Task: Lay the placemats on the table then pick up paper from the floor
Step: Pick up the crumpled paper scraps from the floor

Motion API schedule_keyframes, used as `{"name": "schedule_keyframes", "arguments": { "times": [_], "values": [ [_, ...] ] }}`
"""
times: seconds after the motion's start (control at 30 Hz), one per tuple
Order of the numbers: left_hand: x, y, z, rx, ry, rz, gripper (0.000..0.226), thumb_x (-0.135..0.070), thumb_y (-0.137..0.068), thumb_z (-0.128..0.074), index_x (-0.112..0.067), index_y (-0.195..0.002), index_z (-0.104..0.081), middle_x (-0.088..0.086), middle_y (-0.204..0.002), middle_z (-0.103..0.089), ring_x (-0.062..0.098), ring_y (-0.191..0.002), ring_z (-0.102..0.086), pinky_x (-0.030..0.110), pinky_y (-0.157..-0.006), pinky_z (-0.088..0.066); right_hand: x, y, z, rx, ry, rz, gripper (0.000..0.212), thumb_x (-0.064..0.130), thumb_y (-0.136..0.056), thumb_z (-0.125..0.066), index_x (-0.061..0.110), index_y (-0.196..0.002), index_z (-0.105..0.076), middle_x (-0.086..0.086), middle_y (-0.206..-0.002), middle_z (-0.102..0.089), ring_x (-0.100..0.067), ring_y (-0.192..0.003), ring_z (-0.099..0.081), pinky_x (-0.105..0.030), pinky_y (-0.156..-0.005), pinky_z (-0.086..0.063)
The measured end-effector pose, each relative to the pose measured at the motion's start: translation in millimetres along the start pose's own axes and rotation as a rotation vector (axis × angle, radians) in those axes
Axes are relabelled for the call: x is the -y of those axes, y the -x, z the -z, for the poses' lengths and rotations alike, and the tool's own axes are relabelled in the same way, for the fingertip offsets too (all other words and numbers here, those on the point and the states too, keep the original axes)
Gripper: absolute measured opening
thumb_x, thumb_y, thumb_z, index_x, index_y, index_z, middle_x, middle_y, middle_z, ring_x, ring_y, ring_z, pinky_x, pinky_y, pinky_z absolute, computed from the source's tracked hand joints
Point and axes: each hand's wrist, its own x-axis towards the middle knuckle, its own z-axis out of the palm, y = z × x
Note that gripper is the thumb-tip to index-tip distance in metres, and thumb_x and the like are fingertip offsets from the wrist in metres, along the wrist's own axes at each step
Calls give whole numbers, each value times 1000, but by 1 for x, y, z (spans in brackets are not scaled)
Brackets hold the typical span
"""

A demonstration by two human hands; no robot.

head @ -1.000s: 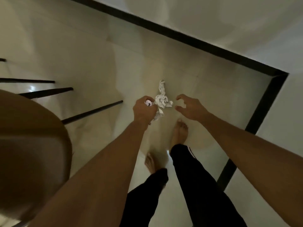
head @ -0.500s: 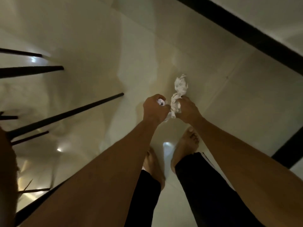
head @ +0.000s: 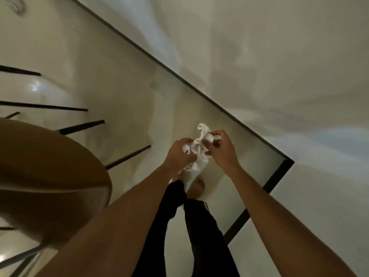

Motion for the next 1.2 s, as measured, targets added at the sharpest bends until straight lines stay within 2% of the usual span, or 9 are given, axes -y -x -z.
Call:
{"name": "schedule_keyframes", "arguments": {
  "times": [0.2, 0.37, 0.47, 0.6, 0.7, 0.83, 0.93, 1.03, 1.2],
  "values": [
    [-103, 46, 85, -73, 274, -143, 50, -11, -66, -90, -16, -111, -68, 1, -99, -74, 5, -84, -70, 26, -82, -57, 159, 24, 1, 100, 145, 56, 22, 30, -91, -66, 17, -74, -66, -1, -65, -63, -4, -57, -52, -26, -58, -41],
    [-158, 52, 184, -132, 478, -219, 66, 4, -65, -87, -10, -124, -61, 0, -101, -73, 1, -84, -70, 20, -77, -56, 293, 19, -20, 316, 67, 48, 18, 20, -89, -65, 13, -101, -77, -13, -99, -76, -25, -95, -72, -43, -92, -55],
    [-188, 53, 249, -134, 641, -205, 84, 1, -60, -85, -14, -137, -55, 4, -113, -72, 14, -97, -71, 33, -88, -58, 369, 9, -35, 440, 133, 162, 19, 26, -88, -67, 16, -101, -77, -10, -97, -77, -28, -96, -72, -48, -93, -55],
    [-212, 48, 337, -10, 932, -209, 48, 8, -78, -70, -6, -123, -64, 23, -114, -69, 38, -95, -71, 46, -74, -61, 473, -4, -71, 498, 207, 294, 30, 32, -83, -76, 21, -108, -63, -14, -93, -74, -25, -84, -71, -43, -81, -57],
    [-222, 29, 400, -160, 1174, -230, 39, 12, -88, -56, 1, -125, -58, 27, -113, -66, 37, -88, -71, 45, -70, -61, 542, -29, -117, 484, 230, 367, 64, 55, -62, -85, 27, -110, -54, -12, -98, -74, -25, -88, -73, -46, -77, -58],
    [-237, 14, 486, -363, 1251, -277, 27, 7, -92, -56, -4, -115, -64, 26, -106, -68, 37, -86, -69, 50, -79, -59, 635, -63, -191, 562, 283, 444, 63, 54, -71, -80, 33, -125, -54, 6, -125, -52, -14, -106, -58, -35, -87, -52],
    [-237, 10, 551, -488, 1326, -351, 24, 8, -93, -51, -5, -107, -64, 23, -95, -69, 33, -75, -71, 44, -65, -61, 694, -82, -250, 777, 203, 318, 48, 37, -88, -70, 16, -128, -57, -10, -123, -66, -24, -102, -68, -37, -85, -57],
    [-226, 0, 610, -550, 1461, -406, 28, -2, -94, -55, -10, -120, -60, 21, -102, -67, 30, -77, -70, 39, -62, -57, 745, -91, -317, 747, 299, 418, 36, 27, -89, -71, 2, -114, -68, -20, -111, -71, -30, -99, -70, -40, -87, -58],
    [-203, -39, 724, -623, 1646, -502, 70, -30, -85, -72, -5, -144, -43, 30, -141, -50, 44, -117, -57, 54, -82, -54, 810, -105, -438, 766, 310, 479, 2, 14, -87, -72, 15, -86, -71, -5, -86, -73, -19, -80, -70, -33, -75, -58]
  ]
}}
